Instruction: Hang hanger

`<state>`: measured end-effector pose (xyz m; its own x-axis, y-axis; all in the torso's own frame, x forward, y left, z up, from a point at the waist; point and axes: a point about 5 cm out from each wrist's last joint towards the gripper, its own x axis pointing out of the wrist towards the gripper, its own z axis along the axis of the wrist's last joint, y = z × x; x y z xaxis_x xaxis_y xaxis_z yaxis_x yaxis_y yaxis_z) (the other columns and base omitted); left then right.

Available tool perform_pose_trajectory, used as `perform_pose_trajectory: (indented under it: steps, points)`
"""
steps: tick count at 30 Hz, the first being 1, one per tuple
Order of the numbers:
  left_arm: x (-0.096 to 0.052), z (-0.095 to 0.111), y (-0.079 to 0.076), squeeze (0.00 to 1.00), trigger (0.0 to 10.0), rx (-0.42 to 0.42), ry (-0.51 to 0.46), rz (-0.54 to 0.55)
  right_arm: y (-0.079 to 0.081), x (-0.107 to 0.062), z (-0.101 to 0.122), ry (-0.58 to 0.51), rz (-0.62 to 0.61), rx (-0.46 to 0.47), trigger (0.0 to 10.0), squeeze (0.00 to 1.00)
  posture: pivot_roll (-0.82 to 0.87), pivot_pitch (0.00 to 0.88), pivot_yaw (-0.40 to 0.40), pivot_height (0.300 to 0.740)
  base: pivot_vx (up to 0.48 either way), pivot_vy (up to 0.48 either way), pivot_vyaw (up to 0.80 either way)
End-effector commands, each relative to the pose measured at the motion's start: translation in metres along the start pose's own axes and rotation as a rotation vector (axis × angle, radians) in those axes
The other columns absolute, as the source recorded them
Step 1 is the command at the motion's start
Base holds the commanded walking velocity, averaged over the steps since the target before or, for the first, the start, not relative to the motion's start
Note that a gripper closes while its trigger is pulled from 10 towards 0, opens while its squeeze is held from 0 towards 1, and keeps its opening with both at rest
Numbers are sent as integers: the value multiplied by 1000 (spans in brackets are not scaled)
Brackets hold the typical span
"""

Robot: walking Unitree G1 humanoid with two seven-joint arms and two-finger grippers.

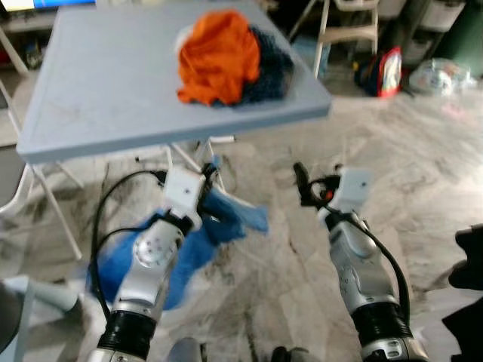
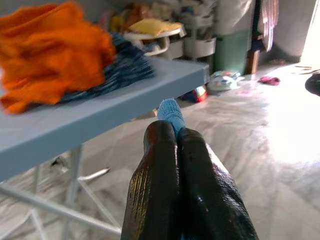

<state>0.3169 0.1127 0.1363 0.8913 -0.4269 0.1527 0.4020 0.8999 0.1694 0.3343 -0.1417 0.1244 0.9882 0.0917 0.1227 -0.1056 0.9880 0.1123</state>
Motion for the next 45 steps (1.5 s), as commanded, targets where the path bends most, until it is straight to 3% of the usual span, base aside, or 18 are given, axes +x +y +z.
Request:
perform_pose_trajectory:
  steps: [1, 7, 15, 18, 36, 39, 45]
  points:
    - [-2, -3, 6, 0, 10000, 7, 14, 22, 4, -3, -3, 4, 3, 9, 10000, 0, 176, 106, -23, 740, 0, 0, 0]
    - [-5, -19, 5, 0, 10000, -49, 75, 47, -2, -9, -9, 23, -25, 8, 10000, 0, 154, 76, -22, 740, 0, 0, 0]
    - [-5, -24, 9, 0, 10000, -74, 87, 24, -7, -20, -17, 44, -68, 15, 10000, 0, 138, 73, -11, 740, 0, 82, -188]
    - [-7, -27, 11, 0, 10000, -141, 86, 40, -12, -27, -22, 57, -86, 10, 10000, 0, 124, 75, -6, 740, 320, 359, -513]
    - [-6, -41, -14, 0, 10000, -186, 133, -63, -34, -52, -24, 73, -167, -39, 10000, 0, 2, 92, 12, 740, 279, 323, -395]
    - [-7, -45, -19, 0, 10000, -205, 162, -104, -30, -58, -21, 76, -179, -36, 10000, 0, -22, 106, 7, 740, 0, 0, 0]
    - [-8, -59, -17, 0, 10000, -135, 230, -171, -17, -48, -28, 93, -163, -28, 10000, 0, 26, 57, -21, 740, 0, 0, 0]
